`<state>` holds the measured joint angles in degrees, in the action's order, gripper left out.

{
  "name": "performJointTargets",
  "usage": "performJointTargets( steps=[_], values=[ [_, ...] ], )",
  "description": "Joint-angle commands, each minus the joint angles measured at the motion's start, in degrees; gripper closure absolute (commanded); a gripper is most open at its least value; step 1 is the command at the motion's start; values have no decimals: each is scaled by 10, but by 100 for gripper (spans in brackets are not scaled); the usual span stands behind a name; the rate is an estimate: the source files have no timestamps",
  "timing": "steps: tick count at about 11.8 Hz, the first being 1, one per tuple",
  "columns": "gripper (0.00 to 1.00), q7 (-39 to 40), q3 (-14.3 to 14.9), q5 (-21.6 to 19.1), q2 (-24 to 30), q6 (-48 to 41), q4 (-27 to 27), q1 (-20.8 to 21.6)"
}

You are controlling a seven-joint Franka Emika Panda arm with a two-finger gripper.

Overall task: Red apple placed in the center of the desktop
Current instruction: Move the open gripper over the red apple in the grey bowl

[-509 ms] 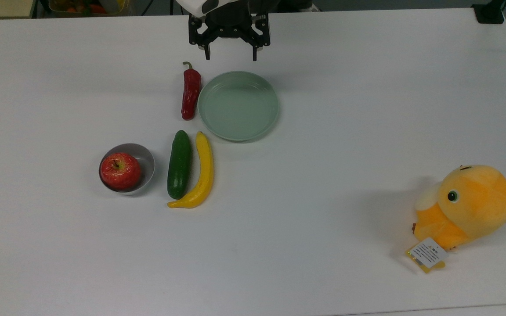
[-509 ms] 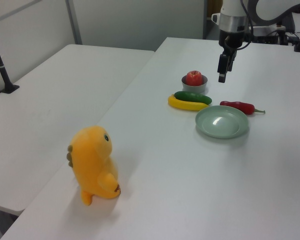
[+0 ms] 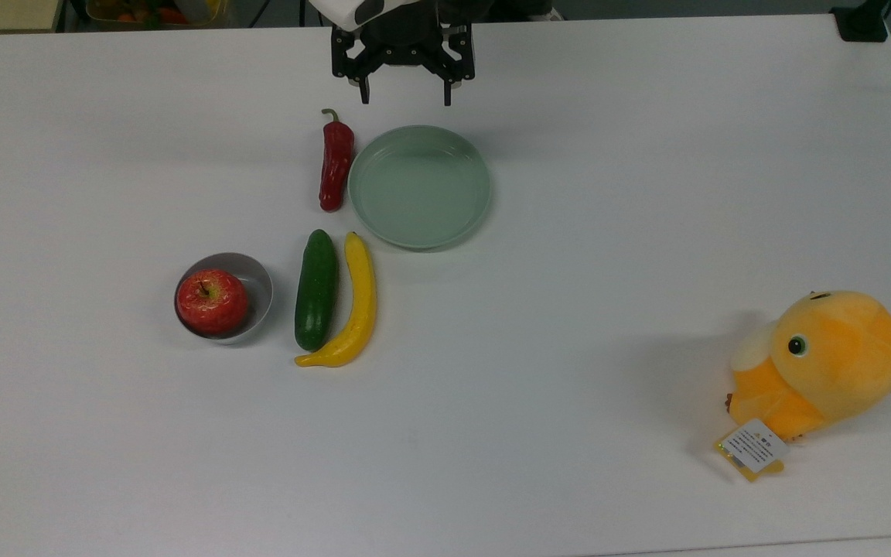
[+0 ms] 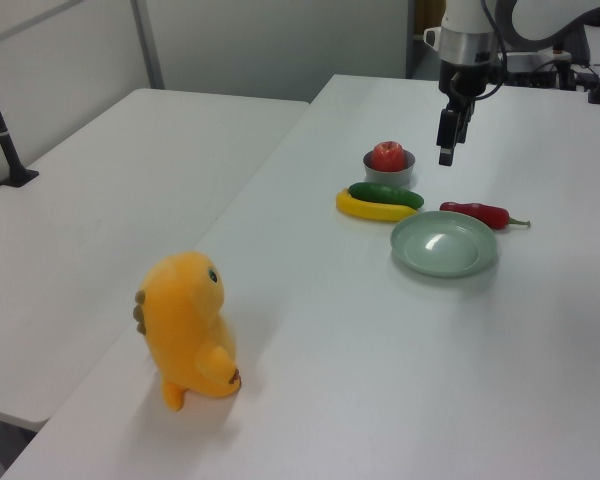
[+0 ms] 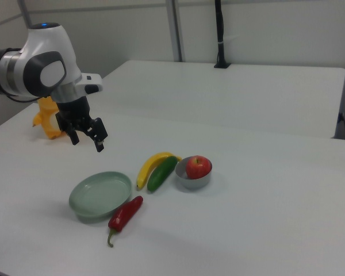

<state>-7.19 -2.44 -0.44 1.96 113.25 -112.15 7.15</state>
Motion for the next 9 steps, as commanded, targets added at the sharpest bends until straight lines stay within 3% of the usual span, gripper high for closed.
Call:
performJointTargets(
  steps=[1,4,9],
  values=[
    [0,10,9,-1,4,-7,-2,0],
    [0,6,25,-4,-21,5,31,-21],
    [0,-20,51,-4,-113,9,132,-63]
  ],
)
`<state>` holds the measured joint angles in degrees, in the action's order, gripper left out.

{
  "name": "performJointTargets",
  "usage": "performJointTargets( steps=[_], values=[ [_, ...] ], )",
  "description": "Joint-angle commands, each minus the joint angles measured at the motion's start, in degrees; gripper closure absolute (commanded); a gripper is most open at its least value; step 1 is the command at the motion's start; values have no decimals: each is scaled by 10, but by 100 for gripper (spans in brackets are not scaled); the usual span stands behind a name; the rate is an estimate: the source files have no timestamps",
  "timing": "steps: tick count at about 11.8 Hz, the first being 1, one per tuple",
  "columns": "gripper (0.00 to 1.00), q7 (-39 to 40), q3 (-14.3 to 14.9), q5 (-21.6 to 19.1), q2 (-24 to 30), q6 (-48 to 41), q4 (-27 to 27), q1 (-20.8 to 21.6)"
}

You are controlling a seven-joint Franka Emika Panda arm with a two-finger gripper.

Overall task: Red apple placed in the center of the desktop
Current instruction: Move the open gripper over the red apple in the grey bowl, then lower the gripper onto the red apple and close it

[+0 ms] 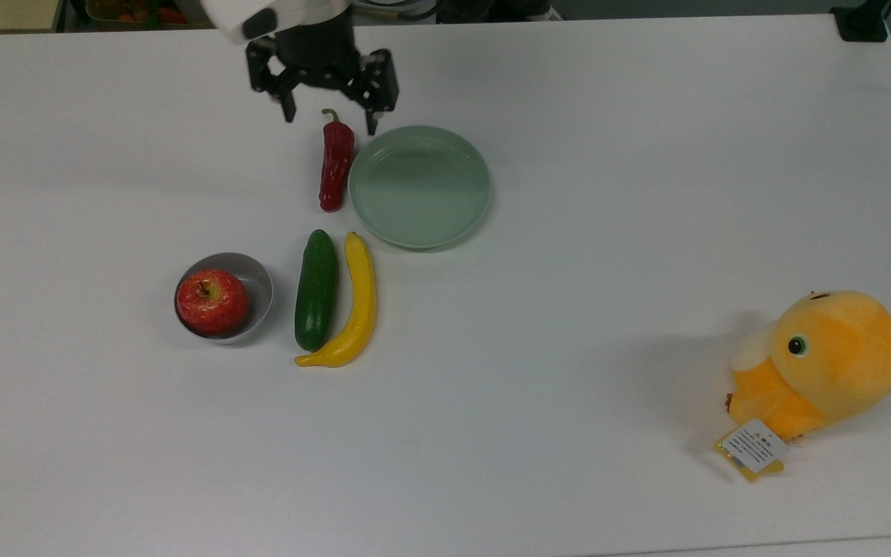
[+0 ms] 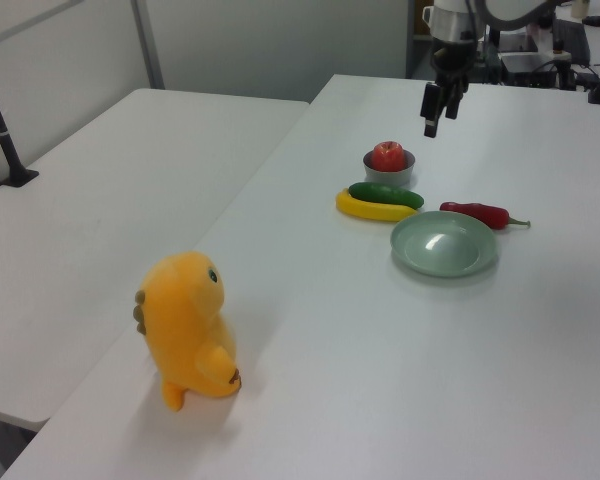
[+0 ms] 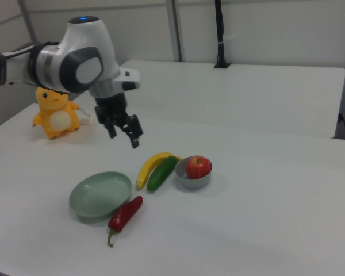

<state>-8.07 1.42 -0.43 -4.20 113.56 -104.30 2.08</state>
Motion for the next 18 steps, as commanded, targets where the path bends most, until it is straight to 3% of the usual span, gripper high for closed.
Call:
performJointTargets(
  steps=[1,6,12,18],
  values=[
    [0,-5,16,-2,-64,30,64,-16],
    [0,36,22,13,-131,234,82,-56],
    [0,96,21,71,-185,238,104,-70],
    [0,98,21,123,-222,239,106,-75]
  ],
)
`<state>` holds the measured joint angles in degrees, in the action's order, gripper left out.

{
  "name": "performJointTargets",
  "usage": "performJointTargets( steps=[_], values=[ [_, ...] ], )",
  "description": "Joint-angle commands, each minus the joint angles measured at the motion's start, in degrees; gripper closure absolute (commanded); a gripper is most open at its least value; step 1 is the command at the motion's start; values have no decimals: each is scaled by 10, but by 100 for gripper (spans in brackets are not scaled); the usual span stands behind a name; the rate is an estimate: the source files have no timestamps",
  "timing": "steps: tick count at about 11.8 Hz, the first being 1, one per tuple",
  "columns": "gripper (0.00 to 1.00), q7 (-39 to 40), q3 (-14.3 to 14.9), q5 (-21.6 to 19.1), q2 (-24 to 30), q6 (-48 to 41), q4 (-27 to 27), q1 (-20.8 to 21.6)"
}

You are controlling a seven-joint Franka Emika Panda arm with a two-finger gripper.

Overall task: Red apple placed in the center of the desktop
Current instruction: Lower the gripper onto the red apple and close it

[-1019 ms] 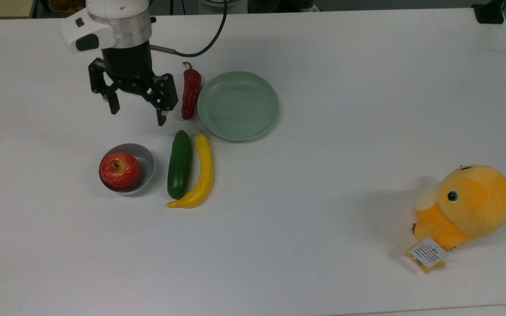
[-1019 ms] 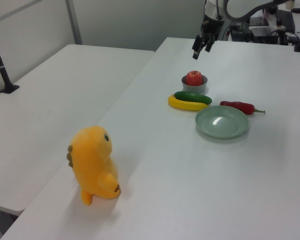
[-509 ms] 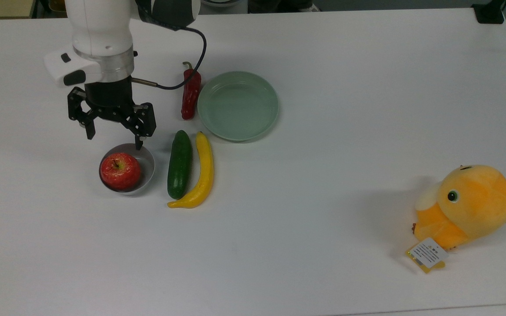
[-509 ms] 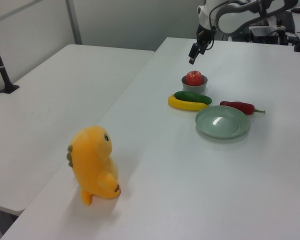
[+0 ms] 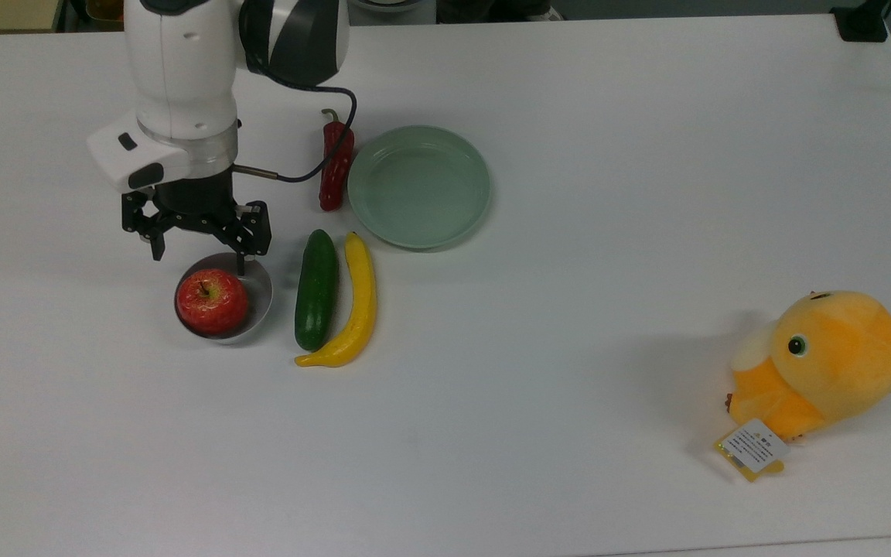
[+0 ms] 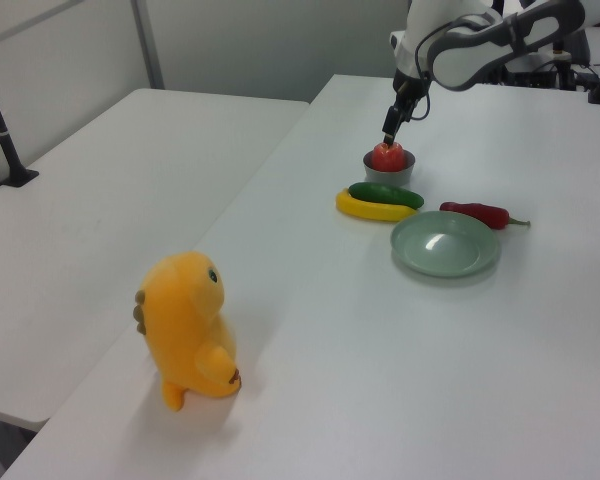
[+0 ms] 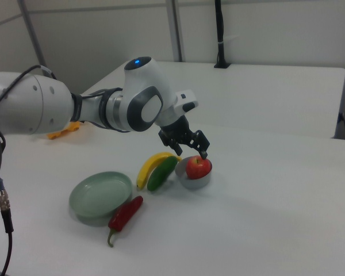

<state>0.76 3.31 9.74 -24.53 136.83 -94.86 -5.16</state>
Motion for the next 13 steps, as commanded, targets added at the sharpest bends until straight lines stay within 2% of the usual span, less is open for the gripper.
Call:
performJointTargets(
  steps=[1,5,12,13],
  values=[
    [0,9,0,22,-27,6,22,-4],
    [0,7,-3,22,-62,6,61,-12],
    [0,4,-12,27,-77,6,61,-10],
    [49,3,-12,27,-77,6,60,-9]
  ],
)
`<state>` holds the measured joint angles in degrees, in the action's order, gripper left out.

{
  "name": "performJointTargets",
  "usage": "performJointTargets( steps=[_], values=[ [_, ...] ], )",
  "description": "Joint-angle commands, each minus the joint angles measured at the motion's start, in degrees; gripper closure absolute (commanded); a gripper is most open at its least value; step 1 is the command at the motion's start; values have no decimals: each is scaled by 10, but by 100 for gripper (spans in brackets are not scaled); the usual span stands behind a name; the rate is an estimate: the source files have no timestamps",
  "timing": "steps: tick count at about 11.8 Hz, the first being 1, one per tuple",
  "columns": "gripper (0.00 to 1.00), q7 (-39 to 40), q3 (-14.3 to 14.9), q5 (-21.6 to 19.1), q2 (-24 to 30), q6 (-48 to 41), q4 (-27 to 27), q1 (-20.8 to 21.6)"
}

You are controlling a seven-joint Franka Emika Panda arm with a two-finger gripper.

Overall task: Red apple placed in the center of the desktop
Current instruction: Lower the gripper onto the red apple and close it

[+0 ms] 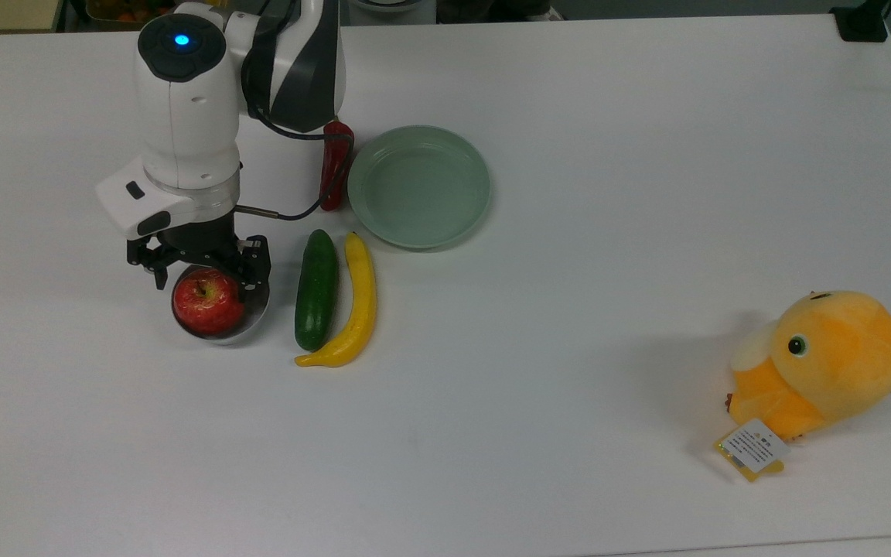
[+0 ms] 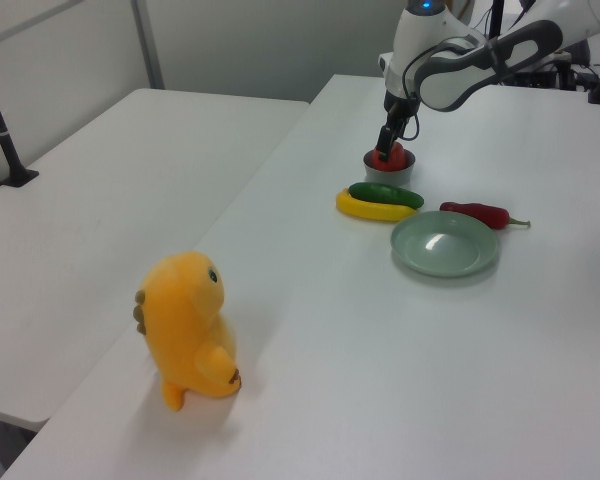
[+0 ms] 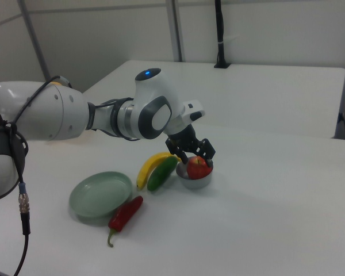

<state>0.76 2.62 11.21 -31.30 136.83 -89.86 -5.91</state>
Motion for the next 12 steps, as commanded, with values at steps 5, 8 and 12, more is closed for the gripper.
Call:
performJointTargets(
  steps=[5,8,12],
  values=[
    [83,3,-5,22,-9,5,10,-2],
    [87,0,-5,13,-3,5,10,1],
    [88,-30,-5,6,24,3,9,3]
  ],
)
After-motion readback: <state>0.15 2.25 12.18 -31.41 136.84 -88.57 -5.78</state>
